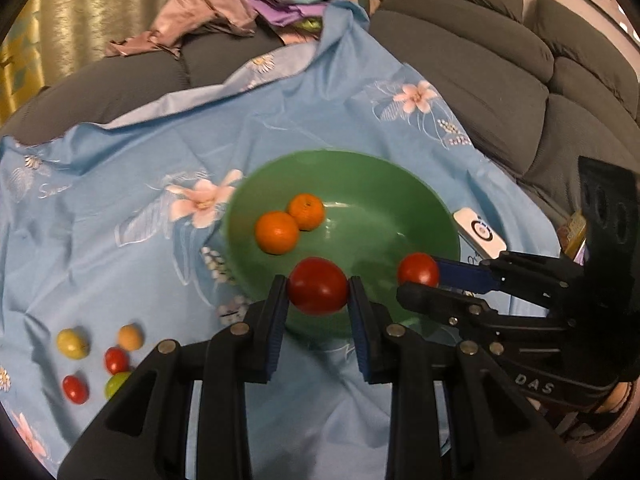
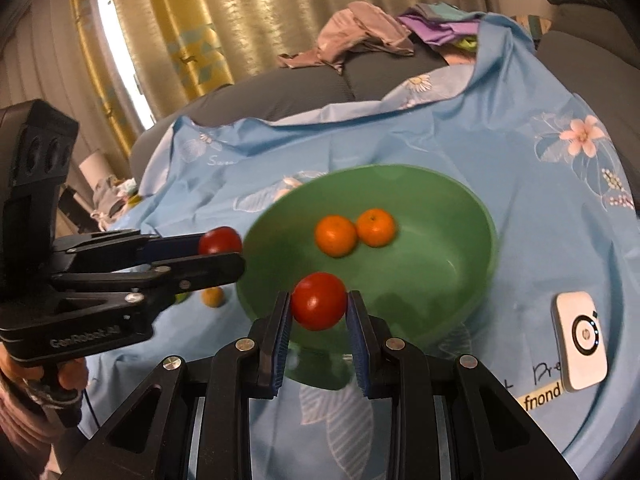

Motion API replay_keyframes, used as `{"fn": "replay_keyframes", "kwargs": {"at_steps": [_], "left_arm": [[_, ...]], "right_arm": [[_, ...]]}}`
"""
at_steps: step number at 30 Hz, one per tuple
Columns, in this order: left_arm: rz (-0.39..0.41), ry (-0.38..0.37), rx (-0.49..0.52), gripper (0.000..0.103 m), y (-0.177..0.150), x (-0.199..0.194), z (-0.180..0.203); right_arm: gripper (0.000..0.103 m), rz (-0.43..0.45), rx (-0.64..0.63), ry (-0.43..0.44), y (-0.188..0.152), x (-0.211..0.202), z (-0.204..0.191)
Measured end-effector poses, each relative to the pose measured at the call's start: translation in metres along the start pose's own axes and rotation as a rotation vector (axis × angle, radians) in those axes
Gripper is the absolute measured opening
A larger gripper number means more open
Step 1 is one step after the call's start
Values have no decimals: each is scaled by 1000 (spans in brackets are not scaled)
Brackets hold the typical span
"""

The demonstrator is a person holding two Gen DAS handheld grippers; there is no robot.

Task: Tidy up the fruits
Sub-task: 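Carry both red tomatoes into the green bowl and open both tools, then withdraw both tools from the bowl toward the remaining fruit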

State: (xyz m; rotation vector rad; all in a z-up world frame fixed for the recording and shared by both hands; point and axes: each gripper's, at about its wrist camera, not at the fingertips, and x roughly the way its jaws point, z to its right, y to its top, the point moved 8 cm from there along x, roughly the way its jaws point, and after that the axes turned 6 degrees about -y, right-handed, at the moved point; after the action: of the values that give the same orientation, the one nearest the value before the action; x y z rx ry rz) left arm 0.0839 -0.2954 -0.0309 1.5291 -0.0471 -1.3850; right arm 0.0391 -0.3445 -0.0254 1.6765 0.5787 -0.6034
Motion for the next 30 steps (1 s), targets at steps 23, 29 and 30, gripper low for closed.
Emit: {"fn": "replay_keyframes", "kwargs": {"at_steps": [23, 29, 30], "left_arm": [[3, 74, -48, 77, -27, -34, -13], [3, 123, -90, 81, -54, -61, -29], [3, 131, -96, 81, -58, -66, -33]], "right_arm": [[32, 9, -1, -1, 1, -22, -7], [32, 15, -30, 19, 2, -31, -27], [32, 16, -38, 23, 2, -32, -31]]}}
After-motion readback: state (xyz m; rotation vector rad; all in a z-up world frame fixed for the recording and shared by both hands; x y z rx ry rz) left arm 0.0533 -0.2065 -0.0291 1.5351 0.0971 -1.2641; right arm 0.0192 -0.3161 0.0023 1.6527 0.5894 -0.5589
